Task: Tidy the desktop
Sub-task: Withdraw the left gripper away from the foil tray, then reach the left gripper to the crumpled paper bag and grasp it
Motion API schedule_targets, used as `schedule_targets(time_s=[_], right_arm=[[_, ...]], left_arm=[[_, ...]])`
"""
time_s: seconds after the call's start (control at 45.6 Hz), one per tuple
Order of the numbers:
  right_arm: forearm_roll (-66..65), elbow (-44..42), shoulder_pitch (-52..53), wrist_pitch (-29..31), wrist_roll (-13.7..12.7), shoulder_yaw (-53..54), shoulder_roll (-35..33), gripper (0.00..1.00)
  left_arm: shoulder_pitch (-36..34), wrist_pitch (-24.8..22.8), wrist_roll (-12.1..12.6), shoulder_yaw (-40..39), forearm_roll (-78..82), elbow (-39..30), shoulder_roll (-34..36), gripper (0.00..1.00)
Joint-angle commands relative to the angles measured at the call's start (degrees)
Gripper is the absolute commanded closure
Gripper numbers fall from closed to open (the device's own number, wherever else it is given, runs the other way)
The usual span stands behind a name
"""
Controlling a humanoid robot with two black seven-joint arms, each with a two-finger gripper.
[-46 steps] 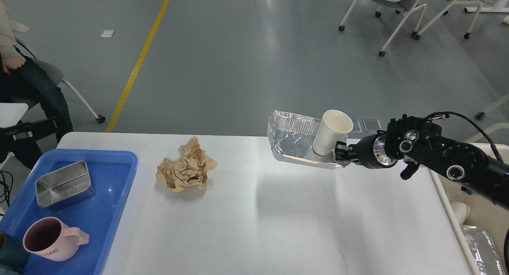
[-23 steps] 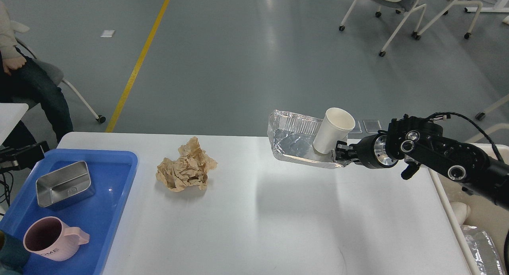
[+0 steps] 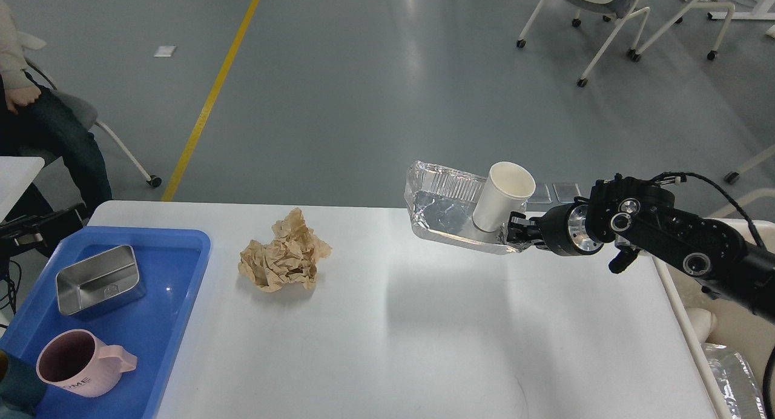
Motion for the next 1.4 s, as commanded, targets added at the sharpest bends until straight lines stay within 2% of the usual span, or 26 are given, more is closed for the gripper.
schedule_targets(time_s=[0.0, 0.175, 0.307, 0.417, 0.548, 0.702, 0.899, 1.075, 1.382], right_arm=[[0.0, 0.32, -0.01, 0.0, -0.01, -0.09, -0.24, 1.0], [0.0, 0.5, -0.01, 0.0, -0.01, -0.09, -0.16, 1.0], [0.0, 0.5, -0.09, 0.0, -0.01, -0.17, -0.42, 1.0], [0.0, 0.93, -0.27, 0.0, -0.01, -0.09, -1.03, 1.0], [0.0, 1.2, -0.62, 0.0, 0.08, -0.09, -1.47, 1.0], [0.0, 1.37, -0.62, 0.0, 0.08, -0.09, -2.0, 1.0], [0.0, 2.08, -0.71, 0.0, 0.08, 0.0, -3.14, 1.0], [0.0, 2.78, -1.15, 0.0, 0.08, 0.18, -4.37, 1.0], [0.0, 3.05, -1.94, 0.0, 0.08, 0.88, -4.81, 1.0]], left_arm=[[-3.55, -0.51, 0.71, 0.63, 0.43, 3.64, -7.35, 0.12], [-7.07, -3.15, 0.71, 1.07, 1.75, 10.93, -19.3, 0.12], [-7.42, -4.38, 0.71, 2.56, 5.26, 13.83, -26.6, 0.11], [-8.74, -4.29, 0.71, 5.9, 11.84, 19.8, -32.48, 0.11], [-9.62, -4.29, -0.08, 6.43, 15.63, 28.86, -39.34, 0.1], [-11.29, -4.29, -0.25, 7.31, 15.99, 32.64, -45.24, 0.1], [-12.43, -4.12, -0.34, 10.65, 21.26, 34.49, -49.72, 0.1], [-12.78, -4.12, -0.25, 13.9, 24.95, 34.67, -49.9, 0.1], [-13.22, -4.03, -0.34, 14.08, 26.71, 37.74, -49.9, 0.09]])
